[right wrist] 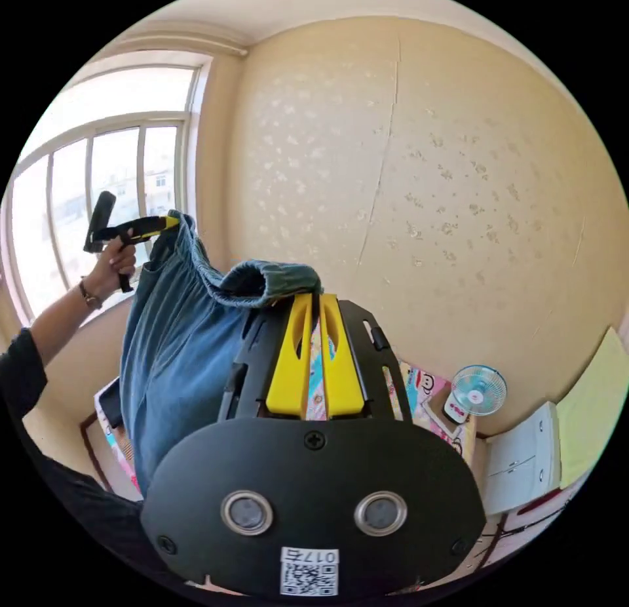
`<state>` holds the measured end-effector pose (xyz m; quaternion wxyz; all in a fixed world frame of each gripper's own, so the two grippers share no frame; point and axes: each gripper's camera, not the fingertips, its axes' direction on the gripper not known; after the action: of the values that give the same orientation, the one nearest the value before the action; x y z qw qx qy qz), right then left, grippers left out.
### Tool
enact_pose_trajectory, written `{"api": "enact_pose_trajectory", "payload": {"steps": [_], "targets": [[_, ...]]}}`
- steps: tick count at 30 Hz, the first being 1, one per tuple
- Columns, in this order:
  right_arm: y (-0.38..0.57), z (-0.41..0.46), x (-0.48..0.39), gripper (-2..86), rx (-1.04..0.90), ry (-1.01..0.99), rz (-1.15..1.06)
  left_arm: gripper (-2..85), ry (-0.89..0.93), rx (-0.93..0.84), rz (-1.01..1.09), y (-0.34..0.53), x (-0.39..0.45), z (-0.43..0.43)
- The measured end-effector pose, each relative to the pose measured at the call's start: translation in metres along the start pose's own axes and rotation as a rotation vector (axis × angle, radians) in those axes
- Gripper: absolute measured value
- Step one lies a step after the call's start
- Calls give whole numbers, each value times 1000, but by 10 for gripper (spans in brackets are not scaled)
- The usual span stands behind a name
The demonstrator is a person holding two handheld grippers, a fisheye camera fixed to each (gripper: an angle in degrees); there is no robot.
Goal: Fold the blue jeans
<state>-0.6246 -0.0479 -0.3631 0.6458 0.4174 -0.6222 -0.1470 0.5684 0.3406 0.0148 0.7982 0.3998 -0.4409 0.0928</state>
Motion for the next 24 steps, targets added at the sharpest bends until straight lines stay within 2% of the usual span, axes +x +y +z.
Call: {"api": "enact_pose_trajectory", "payload": {"steps": [1,2,3,4,5,7,9,10,12,13,15,17,19,21,24], "targets": [[1,32,7,20,-37,67,54,67,-78,-57,-82,7,-32,36],[15,85,24,21,-123,186,220,67,-90,-68,-113,15,-47,51],[44,120,37,21,-126,222,396,67,-79,-76,-159,38,-73,80],[62,134,38,22,-110,200,435,67,-36,-107,-172,69,-95,110],[102,163,34,22,-93,107,419,67,-16,-145,-169,88,-106,127],[173,215,19,23,-167,-3,343,70,-45,-406,-139,177,-146,195],[289,287,-8,25,-412,-33,284,68,-143,-589,-83,253,-169,230],[318,302,-15,25,-472,-52,271,66,-168,-690,-79,304,-185,244],[427,338,-42,28,-663,-141,246,65,-147,-790,-153,372,-212,254],[451,343,-48,29,-700,-169,246,64,-130,-822,-222,406,-229,252],[518,352,-70,33,-795,-286,277,65,-155,-810,-311,445,-252,239],[544,354,-87,37,-811,-402,288,66,-213,-763,-373,467,-272,218],[555,355,-105,45,-805,-511,292,68,-308,-657,-433,476,-297,188],[556,361,-126,60,-780,-648,325,72,-329,-588,-487,475,-317,170],[549,374,-162,77,-730,-837,381,96,-284,-595,-602,480,-345,162]]}}
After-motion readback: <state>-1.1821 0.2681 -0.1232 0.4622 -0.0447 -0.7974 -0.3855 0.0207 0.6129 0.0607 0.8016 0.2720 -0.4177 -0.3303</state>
